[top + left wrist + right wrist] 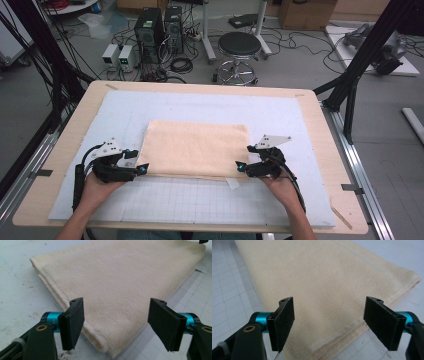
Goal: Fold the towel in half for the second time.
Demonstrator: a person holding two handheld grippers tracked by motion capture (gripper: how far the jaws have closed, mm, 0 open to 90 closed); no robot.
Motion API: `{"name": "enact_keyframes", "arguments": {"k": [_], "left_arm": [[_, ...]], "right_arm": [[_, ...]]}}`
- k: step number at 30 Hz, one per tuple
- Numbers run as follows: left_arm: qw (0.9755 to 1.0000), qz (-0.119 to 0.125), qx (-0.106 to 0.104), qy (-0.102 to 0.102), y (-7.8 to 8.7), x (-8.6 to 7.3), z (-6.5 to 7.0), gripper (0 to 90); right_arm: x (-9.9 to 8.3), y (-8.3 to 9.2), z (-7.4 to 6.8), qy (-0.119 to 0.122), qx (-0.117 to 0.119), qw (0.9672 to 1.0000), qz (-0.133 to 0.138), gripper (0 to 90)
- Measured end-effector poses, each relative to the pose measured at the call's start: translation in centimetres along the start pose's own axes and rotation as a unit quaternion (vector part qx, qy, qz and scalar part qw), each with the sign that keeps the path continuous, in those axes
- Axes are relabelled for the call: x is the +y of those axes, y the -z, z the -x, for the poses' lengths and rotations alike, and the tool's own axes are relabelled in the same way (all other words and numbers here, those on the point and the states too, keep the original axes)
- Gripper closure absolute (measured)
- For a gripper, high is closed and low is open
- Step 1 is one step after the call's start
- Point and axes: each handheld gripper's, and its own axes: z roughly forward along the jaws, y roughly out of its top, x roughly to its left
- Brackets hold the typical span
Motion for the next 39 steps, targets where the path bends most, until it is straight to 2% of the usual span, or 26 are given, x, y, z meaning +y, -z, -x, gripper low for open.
{"name": "enact_keyframes", "arguments": {"k": [10,29,39], "left_arm": [[0.9998,0.014,0.011,0.004,1.7,-0.2,0.2,26.8],[0.9997,0.013,0.022,0.002,3.4,-1.2,0.8,26.2],[0.9997,0.011,0.024,0.0,4.2,-1.7,1.3,25.9]], "right_arm": [[0.1,1.1,-0.3,0.003,-0.016,0.9998,0.012,19.8],[-1.4,3.7,-0.4,-0.005,-0.047,0.9986,0.024,15.3],[-2.4,4.8,-1.0,-0.018,-0.05,0.998,0.034,12.6]]}}
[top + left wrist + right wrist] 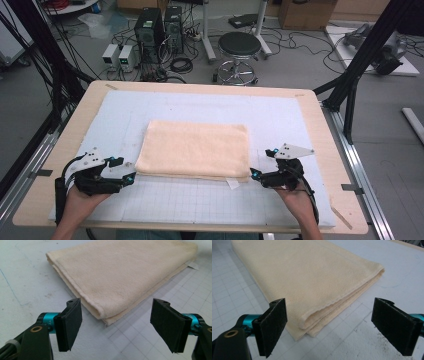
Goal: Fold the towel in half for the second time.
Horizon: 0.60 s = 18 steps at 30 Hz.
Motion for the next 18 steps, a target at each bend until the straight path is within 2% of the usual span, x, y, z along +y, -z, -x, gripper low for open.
{"name": "enact_keyframes", "arguments": {"k": [6,18], "left_arm": [[1.0,0.0,0.002,-0.001,0.4,-0.2,0.3,25.9],[1.0,-0.001,0.001,0.0,1.2,-0.6,0.9,25.8]], "right_arm": [[-0.4,0.6,-0.4,0.003,-0.006,1.0,0.002,12.6],[-1.3,1.4,-0.7,-0.014,-0.006,0.9999,-0.002,12.5]]}}
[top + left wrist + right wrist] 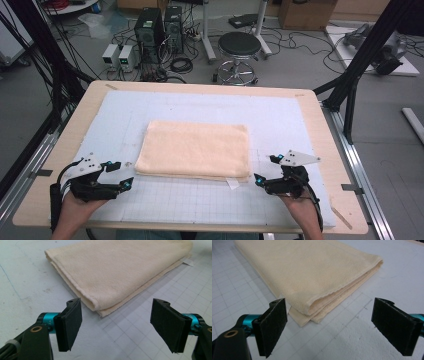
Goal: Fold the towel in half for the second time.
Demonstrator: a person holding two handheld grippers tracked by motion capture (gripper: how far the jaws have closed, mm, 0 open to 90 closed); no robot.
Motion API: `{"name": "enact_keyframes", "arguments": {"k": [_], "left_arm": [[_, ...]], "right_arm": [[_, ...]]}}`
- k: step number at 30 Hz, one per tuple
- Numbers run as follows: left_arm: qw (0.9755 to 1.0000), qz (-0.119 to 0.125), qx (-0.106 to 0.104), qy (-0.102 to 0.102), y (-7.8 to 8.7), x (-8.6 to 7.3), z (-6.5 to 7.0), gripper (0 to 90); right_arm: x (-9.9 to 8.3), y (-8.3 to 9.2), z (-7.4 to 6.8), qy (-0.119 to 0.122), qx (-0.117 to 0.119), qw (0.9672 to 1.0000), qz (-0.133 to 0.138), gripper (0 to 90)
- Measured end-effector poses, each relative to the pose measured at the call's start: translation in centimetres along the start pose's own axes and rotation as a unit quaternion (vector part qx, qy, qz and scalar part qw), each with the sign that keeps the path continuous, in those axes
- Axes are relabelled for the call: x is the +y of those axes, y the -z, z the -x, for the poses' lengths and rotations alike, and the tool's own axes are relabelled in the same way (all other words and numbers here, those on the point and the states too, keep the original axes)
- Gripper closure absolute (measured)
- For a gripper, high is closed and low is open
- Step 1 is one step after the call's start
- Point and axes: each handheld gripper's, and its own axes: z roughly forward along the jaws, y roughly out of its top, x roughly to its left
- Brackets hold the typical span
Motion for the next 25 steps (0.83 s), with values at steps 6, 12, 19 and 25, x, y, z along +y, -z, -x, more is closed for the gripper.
{"name": "enact_keyframes", "arguments": {"k": [6,12,19,25], "left_arm": [[1.0,0.001,-0.001,0.001,0.4,-0.2,0.4,25.6],[1.0,0.002,0.002,-0.003,0.8,-0.4,0.7,25.5],[1.0,0.001,-0.001,-0.002,0.8,-0.4,0.6,25.2],[1.0,0.002,-0.001,-0.003,0.9,-0.4,0.5,25.0]], "right_arm": [[-0.4,0.8,-0.2,-0.003,-0.001,0.9999,0.012,12.5],[-0.8,1.3,-0.4,-0.005,-0.004,0.9999,0.014,12.4],[-0.8,1.4,-0.6,0.001,-0.009,0.9998,0.016,12.2],[-0.8,1.4,-0.6,-0.001,-0.007,0.9999,0.014,12.2]]}}
